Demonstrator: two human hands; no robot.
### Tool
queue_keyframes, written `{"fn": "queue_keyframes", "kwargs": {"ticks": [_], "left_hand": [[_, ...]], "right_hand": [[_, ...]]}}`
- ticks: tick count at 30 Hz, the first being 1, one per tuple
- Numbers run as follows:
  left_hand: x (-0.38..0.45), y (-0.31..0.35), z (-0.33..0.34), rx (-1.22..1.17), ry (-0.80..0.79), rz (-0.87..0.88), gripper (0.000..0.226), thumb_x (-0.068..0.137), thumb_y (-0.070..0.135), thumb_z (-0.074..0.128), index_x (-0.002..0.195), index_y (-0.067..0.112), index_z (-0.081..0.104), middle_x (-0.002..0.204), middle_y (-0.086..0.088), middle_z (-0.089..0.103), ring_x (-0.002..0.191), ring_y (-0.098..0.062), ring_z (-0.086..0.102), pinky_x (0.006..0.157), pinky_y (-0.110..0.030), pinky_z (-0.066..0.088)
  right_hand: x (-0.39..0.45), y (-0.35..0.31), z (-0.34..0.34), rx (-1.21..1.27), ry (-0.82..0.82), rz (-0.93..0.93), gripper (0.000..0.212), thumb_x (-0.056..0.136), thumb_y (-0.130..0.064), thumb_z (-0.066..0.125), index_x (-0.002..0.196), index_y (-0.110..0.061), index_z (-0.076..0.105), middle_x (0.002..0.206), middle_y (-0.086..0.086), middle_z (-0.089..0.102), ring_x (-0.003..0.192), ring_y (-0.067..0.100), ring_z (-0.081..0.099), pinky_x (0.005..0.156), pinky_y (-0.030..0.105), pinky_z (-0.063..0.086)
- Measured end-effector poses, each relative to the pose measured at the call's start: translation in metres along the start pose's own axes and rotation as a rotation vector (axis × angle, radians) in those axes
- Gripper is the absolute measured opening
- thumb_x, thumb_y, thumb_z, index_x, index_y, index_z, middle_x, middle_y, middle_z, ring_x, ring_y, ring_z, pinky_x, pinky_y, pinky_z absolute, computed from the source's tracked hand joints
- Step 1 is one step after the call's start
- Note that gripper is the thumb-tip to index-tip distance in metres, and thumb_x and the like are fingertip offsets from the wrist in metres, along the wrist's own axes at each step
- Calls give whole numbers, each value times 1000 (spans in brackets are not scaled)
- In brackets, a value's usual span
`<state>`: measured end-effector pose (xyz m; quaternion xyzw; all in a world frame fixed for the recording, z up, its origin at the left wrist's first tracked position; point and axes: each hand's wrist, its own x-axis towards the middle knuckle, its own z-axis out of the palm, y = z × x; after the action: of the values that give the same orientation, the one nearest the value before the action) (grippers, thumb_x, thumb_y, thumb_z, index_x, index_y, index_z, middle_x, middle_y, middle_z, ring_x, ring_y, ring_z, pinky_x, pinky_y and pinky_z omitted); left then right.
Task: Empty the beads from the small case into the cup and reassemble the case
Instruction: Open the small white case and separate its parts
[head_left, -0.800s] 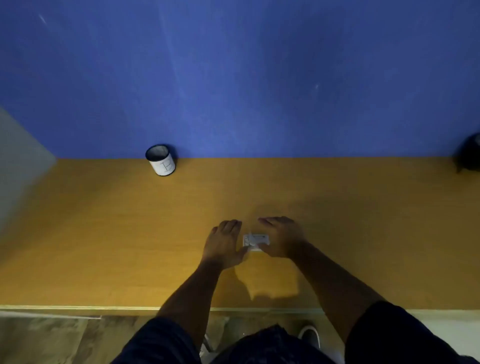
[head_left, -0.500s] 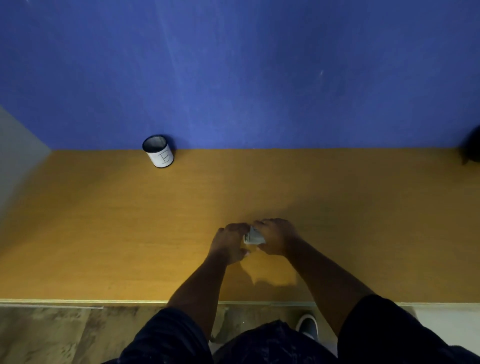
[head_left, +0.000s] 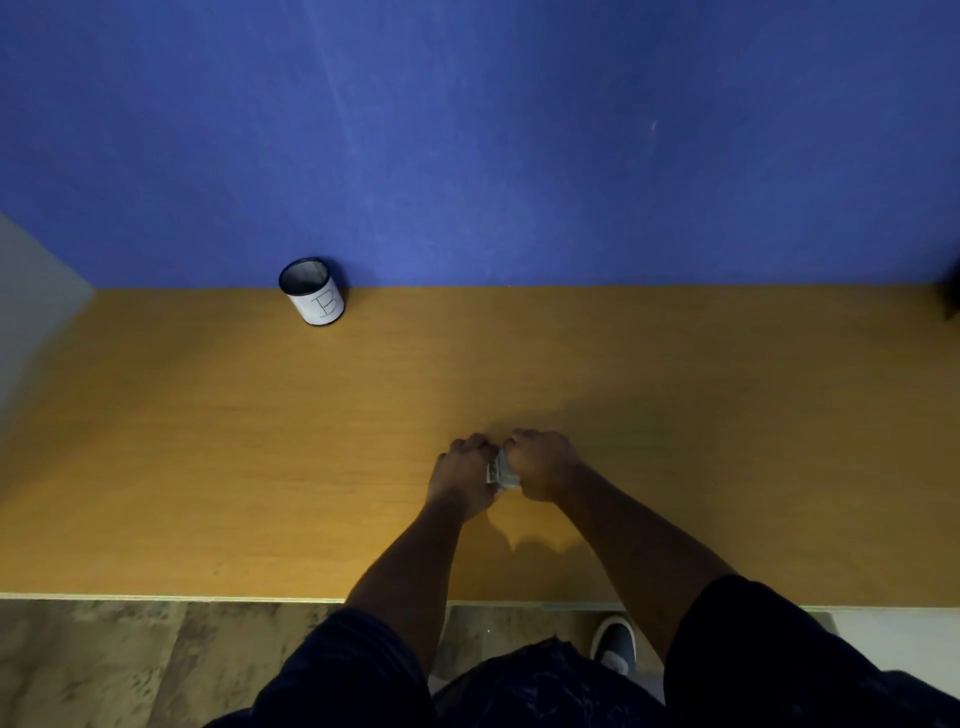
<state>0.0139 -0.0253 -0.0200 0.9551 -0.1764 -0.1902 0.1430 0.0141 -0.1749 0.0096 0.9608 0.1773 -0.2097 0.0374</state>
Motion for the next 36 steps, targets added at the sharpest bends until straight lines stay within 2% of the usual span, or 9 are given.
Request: {"fn": "queue_keyframes", "kwargs": {"ticks": [15, 18, 21, 23, 26, 28, 31, 36], "left_hand": [[10, -6, 2, 71, -25, 71, 63, 77, 37, 75, 132, 16, 53, 134, -3, 46, 126, -29, 45, 94, -47, 51], [11, -8, 1, 46, -23, 69, 69, 75, 38, 77, 135, 17, 51, 135, -3, 46, 126, -29, 46, 95, -47, 52], [13, -9, -1, 41, -25, 69, 75, 75, 40, 77, 139, 15, 48, 137, -3, 46, 128, -29, 45, 98, -49, 52], [13, -10, -1, 41, -25, 75, 69, 75, 40, 77, 135, 16, 52, 136, -3, 47, 127, -29, 45, 98, -47, 52], [13, -11, -2, 41, -26, 96, 66, 76, 39, 77, 134, 19, 53, 136, -1, 47, 126, -28, 46, 98, -46, 52], [14, -11, -3, 53, -27, 114, 67, 76, 38, 78, 135, 18, 52, 137, -2, 48, 126, -28, 47, 99, -46, 52], [15, -10, -4, 88, -42, 138, 69, 77, 38, 76, 137, 17, 50, 138, -4, 47, 127, -29, 47, 100, -46, 51], [16, -8, -6, 130, -59, 160, 71, 78, 39, 75, 139, 16, 47, 137, -7, 46, 127, -29, 47, 99, -45, 50]], "right_hand": [[13, 25, -12, 82, -57, -97, 32, 77, -24, 69, 107, -14, 65, 111, 9, 64, 101, 32, 65, 80, 39, 56], [14, 39, -13, 216, -63, -87, 37, 76, -24, 72, 109, -12, 62, 112, 10, 63, 100, 32, 63, 79, 39, 54], [9, 53, -6, 452, -41, -48, 43, 75, -18, 77, 114, -8, 62, 115, 11, 62, 103, 29, 62, 86, 42, 54], [3, 60, 2, 627, 34, 23, 46, 75, -18, 80, 115, -7, 62, 115, 10, 64, 104, 27, 63, 86, 39, 54], [-6, 69, 12, 832, 134, 175, 46, 74, -26, 84, 111, -10, 62, 106, 4, 65, 98, 22, 64, 76, 32, 51], [-11, 75, 16, 919, 185, 287, 47, 72, -30, 85, 110, -12, 64, 104, 3, 68, 95, 22, 65, 77, 34, 54], [-19, 83, 21, 906, 260, 462, 49, 68, -38, 86, 108, -14, 68, 103, 4, 72, 94, 22, 67, 79, 35, 55], [-34, 94, 24, 802, 295, 681, 49, 66, -43, 84, 102, -13, 70, 104, 7, 74, 99, 28, 70, 80, 34, 54]]}}
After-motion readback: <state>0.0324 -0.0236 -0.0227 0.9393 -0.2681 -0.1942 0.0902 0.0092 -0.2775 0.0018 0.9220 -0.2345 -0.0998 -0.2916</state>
